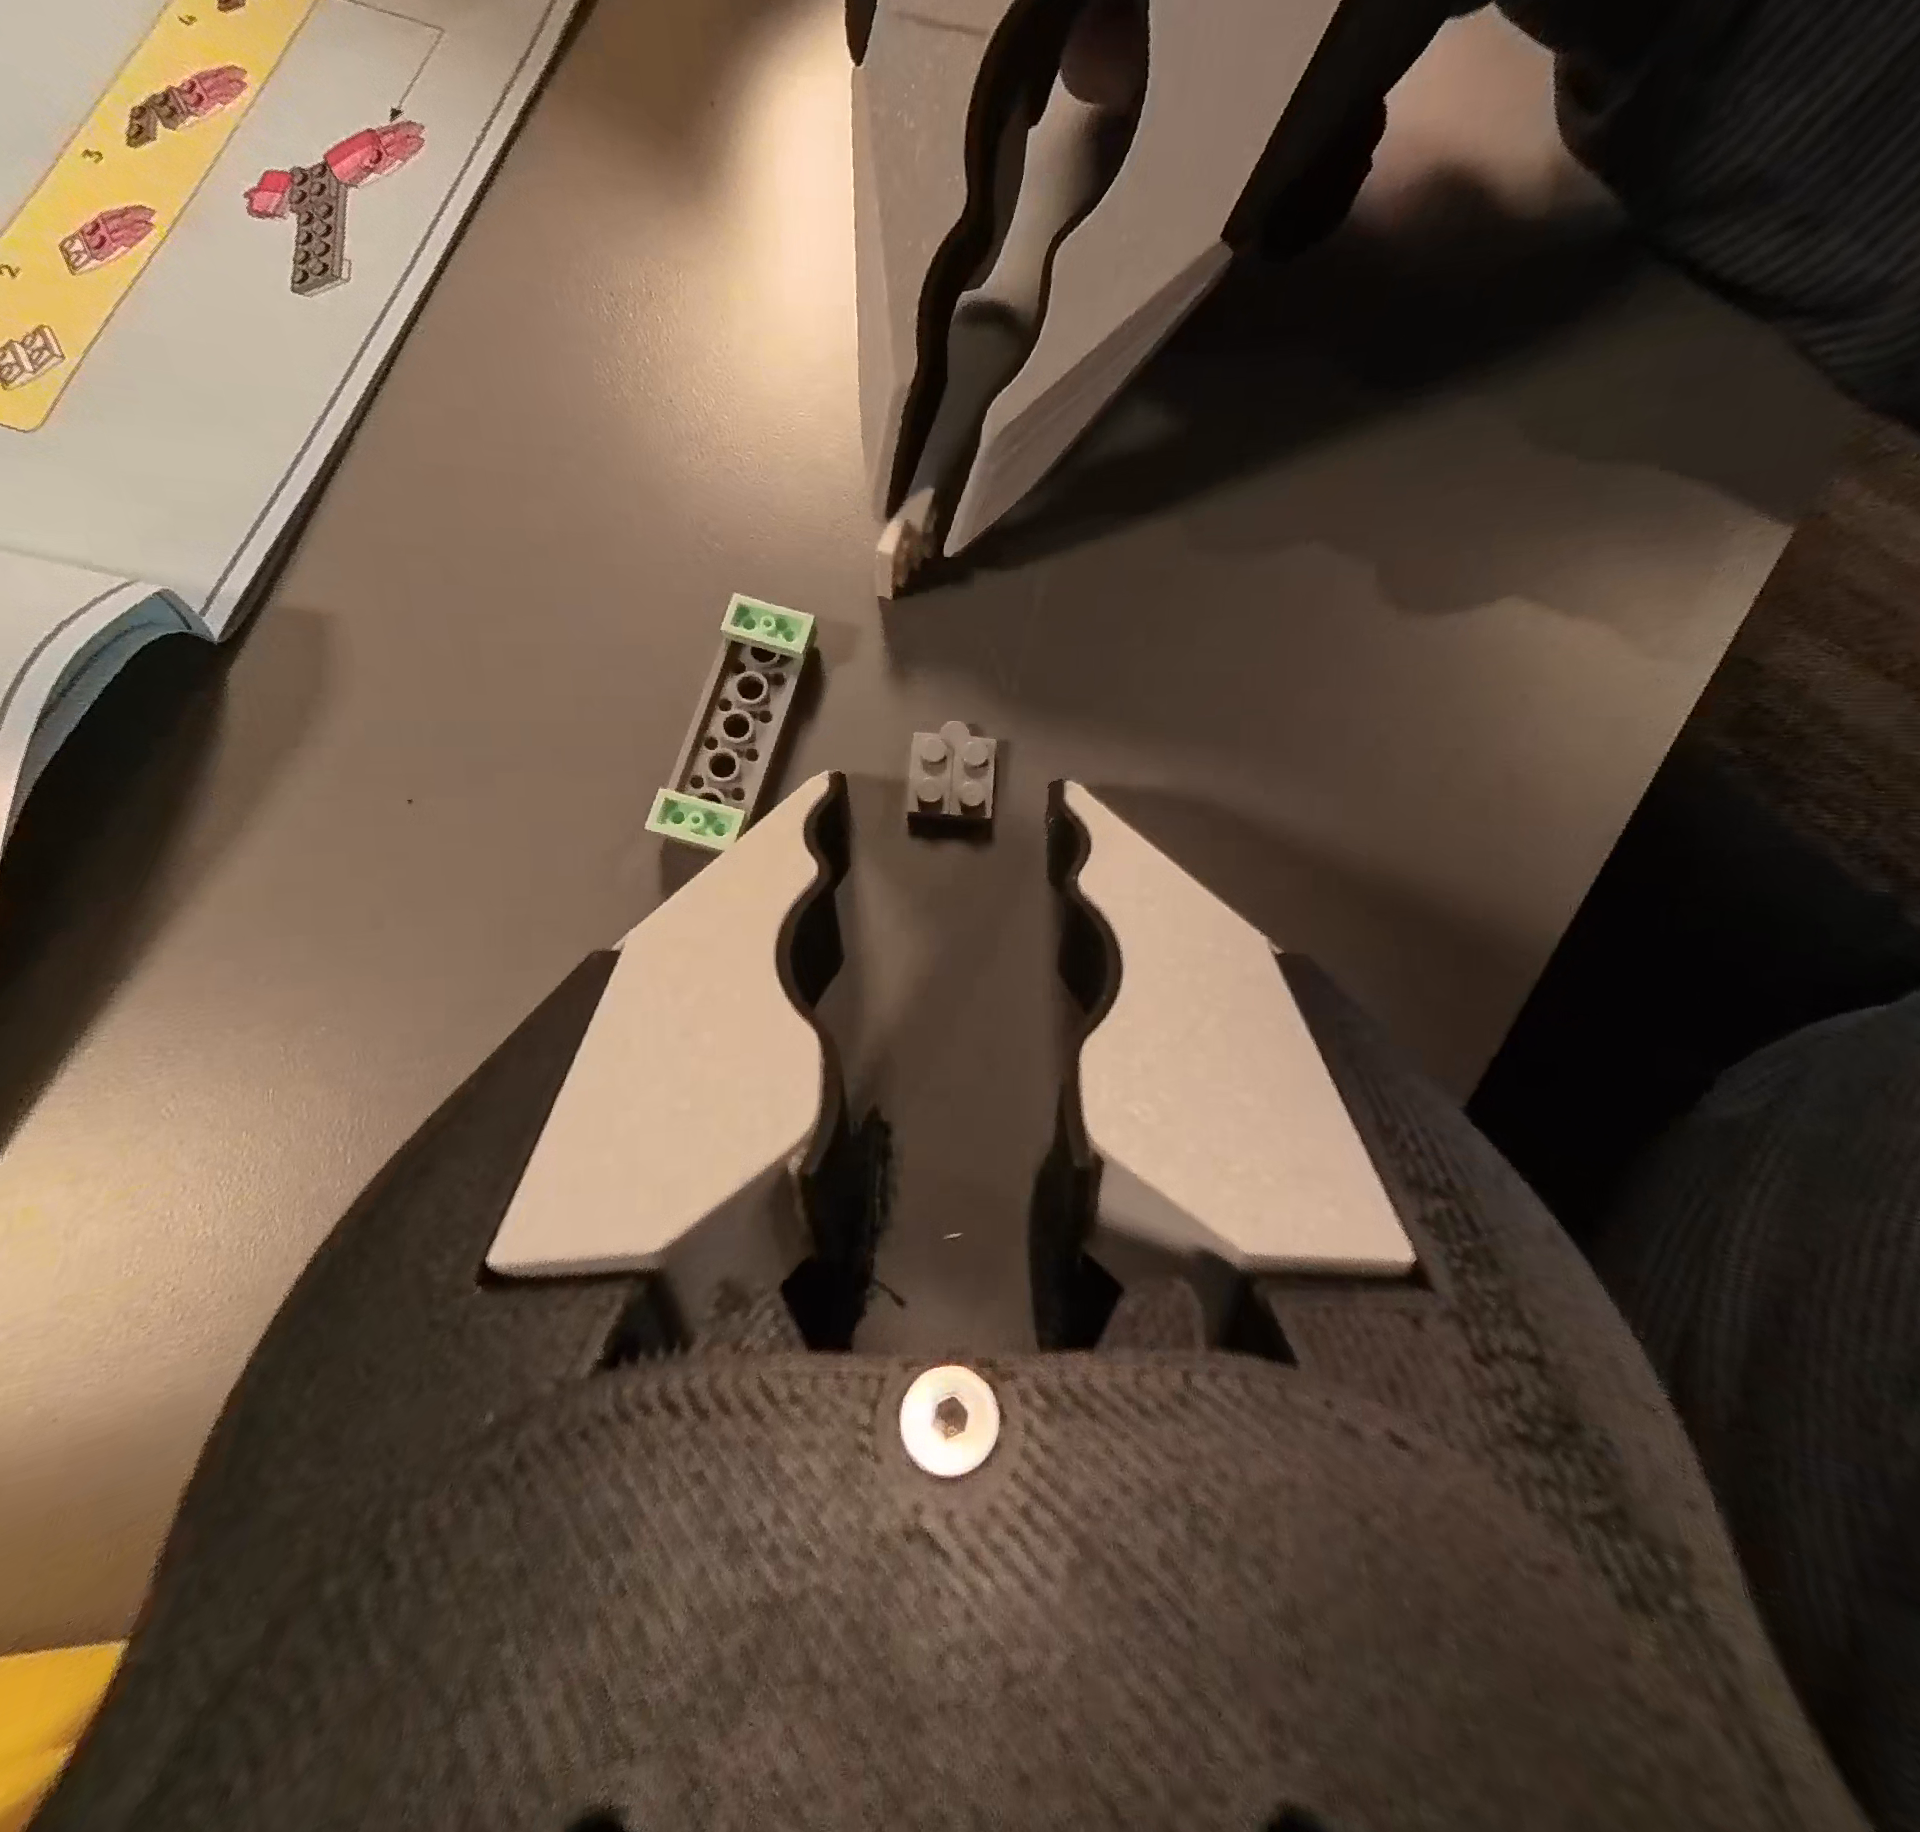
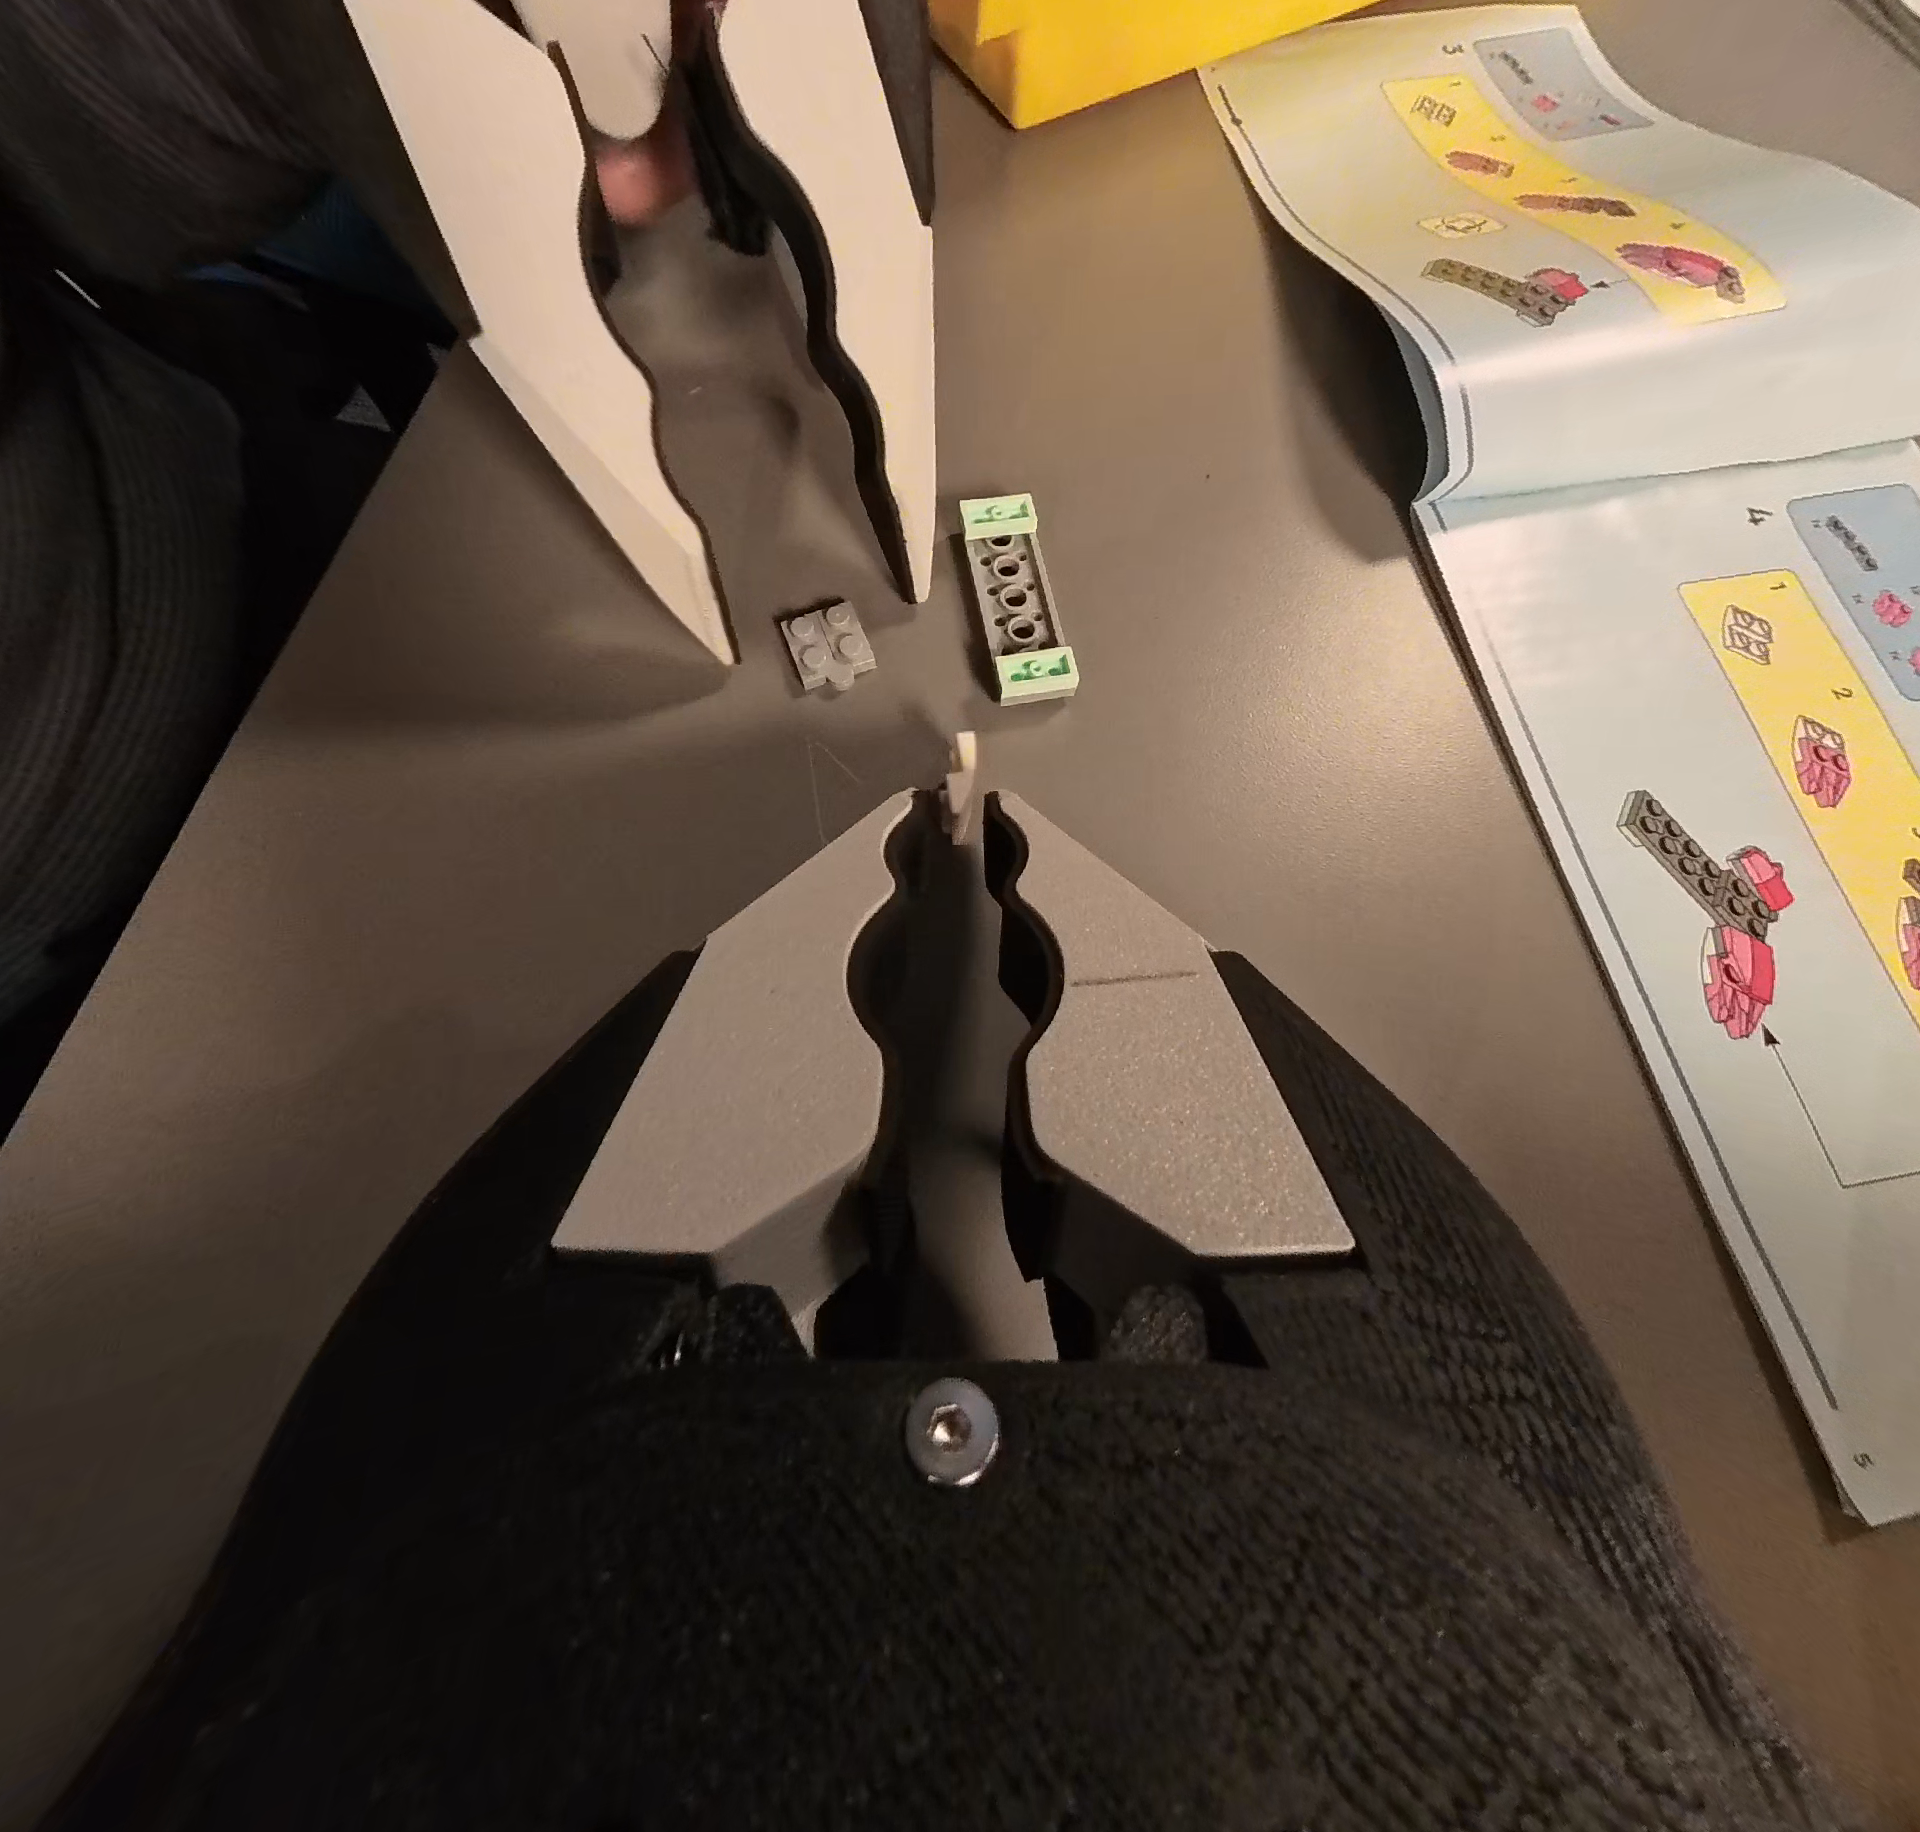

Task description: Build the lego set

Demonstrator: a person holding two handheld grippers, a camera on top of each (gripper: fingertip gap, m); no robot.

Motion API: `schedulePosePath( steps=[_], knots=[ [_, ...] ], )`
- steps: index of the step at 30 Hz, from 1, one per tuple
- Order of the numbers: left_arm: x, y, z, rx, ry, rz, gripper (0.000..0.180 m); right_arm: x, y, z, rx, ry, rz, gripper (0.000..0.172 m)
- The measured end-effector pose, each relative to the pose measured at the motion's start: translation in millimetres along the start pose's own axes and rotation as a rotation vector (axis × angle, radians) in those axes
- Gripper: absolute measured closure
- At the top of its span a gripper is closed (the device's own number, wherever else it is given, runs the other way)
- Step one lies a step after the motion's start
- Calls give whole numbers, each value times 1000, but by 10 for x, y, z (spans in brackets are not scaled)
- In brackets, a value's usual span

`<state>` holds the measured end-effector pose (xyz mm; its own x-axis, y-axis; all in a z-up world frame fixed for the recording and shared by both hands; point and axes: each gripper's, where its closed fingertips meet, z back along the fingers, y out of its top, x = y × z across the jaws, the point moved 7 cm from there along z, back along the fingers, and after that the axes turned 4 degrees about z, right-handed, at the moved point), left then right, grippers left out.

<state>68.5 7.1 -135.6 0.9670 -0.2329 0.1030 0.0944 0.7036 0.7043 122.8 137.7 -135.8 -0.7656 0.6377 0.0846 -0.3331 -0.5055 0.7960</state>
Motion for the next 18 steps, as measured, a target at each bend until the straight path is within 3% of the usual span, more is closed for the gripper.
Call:
schedulePosePath(
  steps=[5,9,15,18],
  knots=[
    [2,-2,1,-8,15,-12,147,-1,-1,3,0,0,-3,162],
    [27,1,-4,-15,17,-25,151,9,0,41,10,-6,-15,150],
    [78,3,-15,-17,0,-54,163,1,204,257,196,-29,2,147],
    [45,5,-4,-20,25,-22,165,-28,328,249,222,-117,123,145]
  ],
)
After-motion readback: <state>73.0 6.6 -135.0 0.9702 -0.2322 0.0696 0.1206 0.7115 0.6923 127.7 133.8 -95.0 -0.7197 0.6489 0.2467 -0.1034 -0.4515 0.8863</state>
